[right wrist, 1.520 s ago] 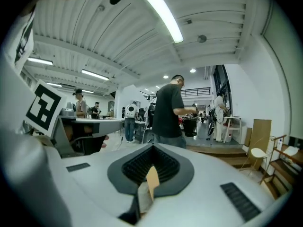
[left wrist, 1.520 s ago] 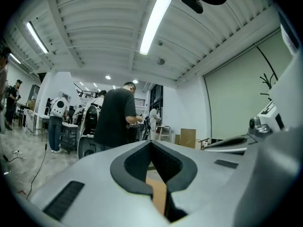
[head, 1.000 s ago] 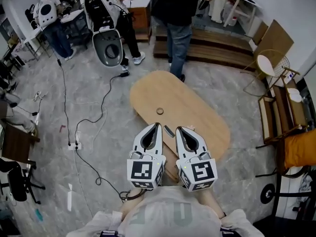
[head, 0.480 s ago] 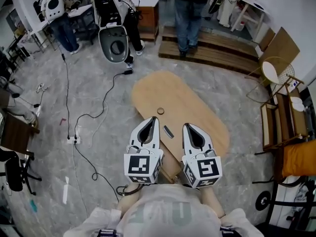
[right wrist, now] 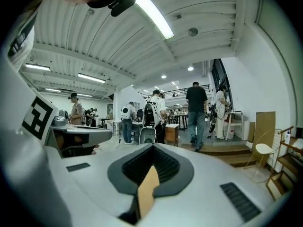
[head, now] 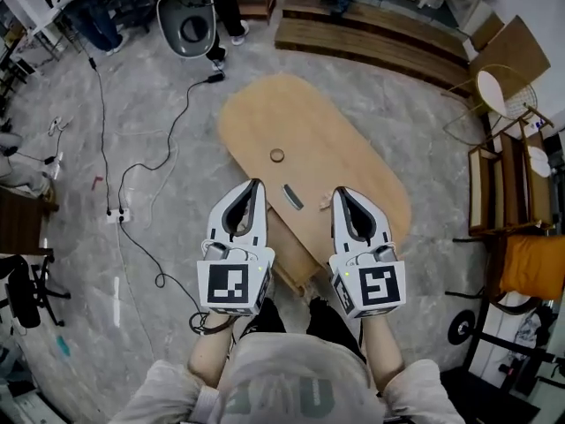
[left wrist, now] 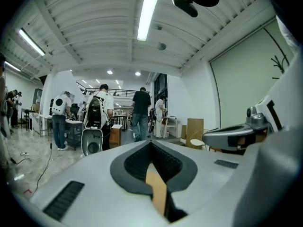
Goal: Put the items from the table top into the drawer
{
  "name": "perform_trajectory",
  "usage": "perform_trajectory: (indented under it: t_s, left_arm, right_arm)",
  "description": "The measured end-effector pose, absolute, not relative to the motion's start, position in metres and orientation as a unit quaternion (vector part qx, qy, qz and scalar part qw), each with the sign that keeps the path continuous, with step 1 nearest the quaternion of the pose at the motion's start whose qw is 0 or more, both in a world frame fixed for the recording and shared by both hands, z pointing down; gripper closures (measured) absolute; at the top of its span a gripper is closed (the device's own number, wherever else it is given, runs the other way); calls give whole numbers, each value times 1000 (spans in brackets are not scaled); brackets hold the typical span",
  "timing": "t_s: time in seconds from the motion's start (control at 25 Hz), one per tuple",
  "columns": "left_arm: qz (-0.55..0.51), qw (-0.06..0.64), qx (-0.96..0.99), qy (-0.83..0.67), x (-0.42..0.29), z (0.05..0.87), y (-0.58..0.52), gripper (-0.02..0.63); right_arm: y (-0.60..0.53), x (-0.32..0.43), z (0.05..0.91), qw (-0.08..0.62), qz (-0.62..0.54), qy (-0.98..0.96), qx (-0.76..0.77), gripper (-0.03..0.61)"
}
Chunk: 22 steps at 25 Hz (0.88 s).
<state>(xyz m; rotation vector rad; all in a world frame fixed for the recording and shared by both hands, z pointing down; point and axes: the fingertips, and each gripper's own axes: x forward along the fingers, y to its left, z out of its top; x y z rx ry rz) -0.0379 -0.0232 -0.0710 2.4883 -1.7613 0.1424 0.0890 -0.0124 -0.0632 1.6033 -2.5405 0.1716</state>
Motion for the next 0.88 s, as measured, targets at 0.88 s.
perform_trajectory:
  t_s: [0.88]
  left_arm:
    - [121, 153, 796, -574, 14, 283, -21, 607]
  right_arm:
    - [-14, 156, 321, 168, 191, -804, 538, 572]
